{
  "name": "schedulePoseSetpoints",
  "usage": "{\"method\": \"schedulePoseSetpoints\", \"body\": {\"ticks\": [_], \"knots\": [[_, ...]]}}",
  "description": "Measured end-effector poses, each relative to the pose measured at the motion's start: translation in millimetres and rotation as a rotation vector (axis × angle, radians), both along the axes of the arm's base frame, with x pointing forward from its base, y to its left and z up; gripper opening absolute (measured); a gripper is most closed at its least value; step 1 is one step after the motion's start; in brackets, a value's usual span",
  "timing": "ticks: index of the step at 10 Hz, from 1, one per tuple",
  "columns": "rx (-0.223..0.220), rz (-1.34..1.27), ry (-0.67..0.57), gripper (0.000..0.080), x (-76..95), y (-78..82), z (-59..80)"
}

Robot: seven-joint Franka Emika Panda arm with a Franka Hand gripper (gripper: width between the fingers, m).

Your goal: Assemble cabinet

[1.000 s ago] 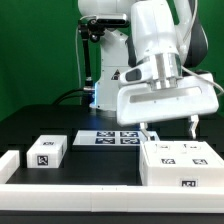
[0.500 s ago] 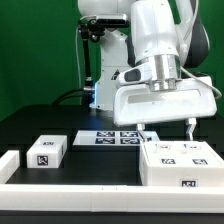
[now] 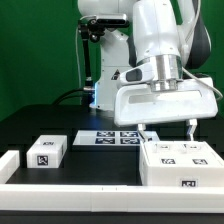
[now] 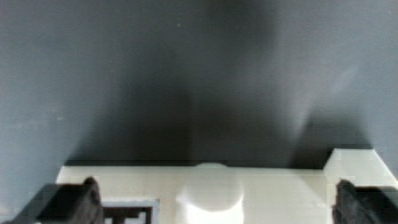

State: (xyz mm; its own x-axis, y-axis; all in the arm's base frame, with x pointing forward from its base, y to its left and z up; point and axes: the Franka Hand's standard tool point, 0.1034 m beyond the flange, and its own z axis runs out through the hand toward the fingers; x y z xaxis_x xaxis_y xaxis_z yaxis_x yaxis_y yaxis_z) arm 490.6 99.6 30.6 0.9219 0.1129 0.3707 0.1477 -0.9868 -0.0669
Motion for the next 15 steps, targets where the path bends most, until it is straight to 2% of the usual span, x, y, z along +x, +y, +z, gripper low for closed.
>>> {"method": "schedulePoseSetpoints", "body": {"ticks": [2, 4, 5, 7, 8, 9, 11, 15], "knots": [[0.003, -0.003, -0.011, 0.0649, 10.5, 2.2, -5.7], [-0.002, 0.008, -0.002, 0.0649, 6.9, 1.3, -14.3], [-0.007, 0.009, 0.0, 0.0649, 7.2, -4.6, -16.3], [-0.007, 0.004, 0.0, 0.0649, 8.1, -7.2, -15.6], [-0.007, 0.004, 0.0, 0.0515, 8.0, -7.0, -15.6], [-0.007, 0.004, 0.0, 0.0515, 8.0, -7.0, -15.6], [-0.007, 0.005, 0.001, 0.0226, 7.9, -6.9, -15.7], [-0.007, 0.006, 0.002, 0.0207, 7.2, -6.6, -16.0]]}}
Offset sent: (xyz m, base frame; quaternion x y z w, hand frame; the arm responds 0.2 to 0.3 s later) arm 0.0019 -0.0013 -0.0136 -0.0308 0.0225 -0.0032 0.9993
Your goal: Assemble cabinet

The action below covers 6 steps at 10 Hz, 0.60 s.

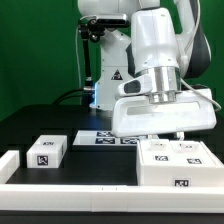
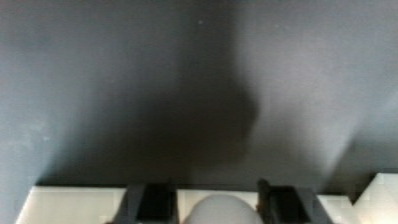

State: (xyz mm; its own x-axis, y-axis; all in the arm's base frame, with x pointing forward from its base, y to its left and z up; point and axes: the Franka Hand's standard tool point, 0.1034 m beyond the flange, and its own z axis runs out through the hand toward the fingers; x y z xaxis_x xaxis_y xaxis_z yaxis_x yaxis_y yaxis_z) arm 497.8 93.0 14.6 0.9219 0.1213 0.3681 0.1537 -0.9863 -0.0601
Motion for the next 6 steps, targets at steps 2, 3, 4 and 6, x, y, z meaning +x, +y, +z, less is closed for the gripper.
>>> {"method": "schedulePoseSetpoints", "body": {"ticks": [2, 3, 4, 6], "knots": [[0.0, 0.0, 0.0, 0.0207, 0.0, 0.0, 0.0], [0.0, 0.0, 0.0, 0.0207, 0.0, 0.0, 0.0], [0.0, 0.0, 0.0, 0.0207, 0.0, 0.0, 0.0], [0.0, 0.001, 0.0, 0.0207, 0.0, 0.0, 0.0]]}}
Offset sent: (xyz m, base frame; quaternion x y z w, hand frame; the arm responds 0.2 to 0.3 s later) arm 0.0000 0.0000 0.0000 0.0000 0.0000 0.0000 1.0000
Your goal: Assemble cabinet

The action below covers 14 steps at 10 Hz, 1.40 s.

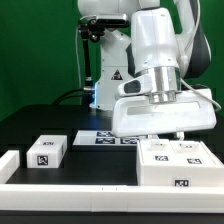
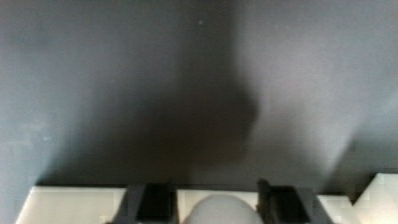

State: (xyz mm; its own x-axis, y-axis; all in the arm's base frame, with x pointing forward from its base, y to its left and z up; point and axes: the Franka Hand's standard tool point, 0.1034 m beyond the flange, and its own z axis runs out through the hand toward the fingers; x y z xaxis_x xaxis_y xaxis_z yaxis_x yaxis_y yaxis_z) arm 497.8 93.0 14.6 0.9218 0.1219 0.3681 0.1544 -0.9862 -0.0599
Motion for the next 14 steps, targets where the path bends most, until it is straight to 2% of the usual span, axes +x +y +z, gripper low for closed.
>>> {"method": "schedulePoseSetpoints", "body": {"ticks": [2, 3, 5, 7, 8, 9, 11, 12, 13, 14], "knots": [[0.0, 0.0, 0.0, 0.0207, 0.0, 0.0, 0.1], [0.001, 0.0, 0.026, 0.0207, -1.0, 0.4, 4.5], [0.0, 0.006, 0.072, 0.0209, 2.4, -1.1, 38.2], [0.015, -0.003, 0.136, 0.0209, 10.0, 7.1, 69.8], [0.01, 0.004, 0.108, 0.0209, 12.7, 5.0, 69.9], [0.01, 0.003, 0.118, 0.0209, 9.4, 4.7, 64.3], [0.011, 0.002, 0.121, 0.0209, 9.8, 5.5, 65.0], [0.02, -0.01, 0.184, 0.0209, 8.7, 10.3, 73.1], [0.022, -0.008, 0.22, 0.0209, 15.7, 9.0, 88.0], [0.022, 0.002, 0.273, 0.0209, 21.6, 9.3, 96.9]]}}
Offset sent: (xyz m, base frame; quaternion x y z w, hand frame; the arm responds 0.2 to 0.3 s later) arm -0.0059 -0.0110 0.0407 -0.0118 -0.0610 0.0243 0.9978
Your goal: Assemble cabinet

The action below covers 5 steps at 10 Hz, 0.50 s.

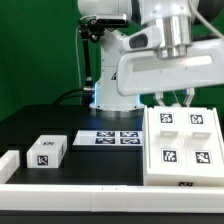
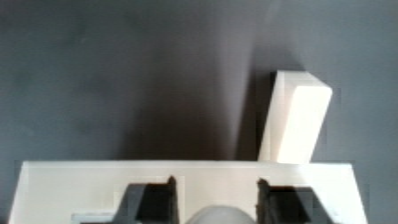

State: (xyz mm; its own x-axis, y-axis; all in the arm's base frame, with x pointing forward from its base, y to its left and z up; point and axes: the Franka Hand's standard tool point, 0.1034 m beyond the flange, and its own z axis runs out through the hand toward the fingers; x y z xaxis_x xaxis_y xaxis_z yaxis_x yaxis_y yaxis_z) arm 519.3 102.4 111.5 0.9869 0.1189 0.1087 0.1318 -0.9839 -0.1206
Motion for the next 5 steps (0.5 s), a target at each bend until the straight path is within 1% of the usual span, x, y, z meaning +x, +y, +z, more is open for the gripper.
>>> {"method": "schedulePoseSetpoints", "body": {"ticks": [1, 3, 5], "knots": [[0.004, 0.001, 0.034, 0.0209, 9.2, -0.5, 5.6], [0.003, -0.001, 0.028, 0.0209, 7.5, -1.4, 1.6], [0.004, 0.0, 0.043, 0.0209, 6.1, -1.6, 3.3]]}}
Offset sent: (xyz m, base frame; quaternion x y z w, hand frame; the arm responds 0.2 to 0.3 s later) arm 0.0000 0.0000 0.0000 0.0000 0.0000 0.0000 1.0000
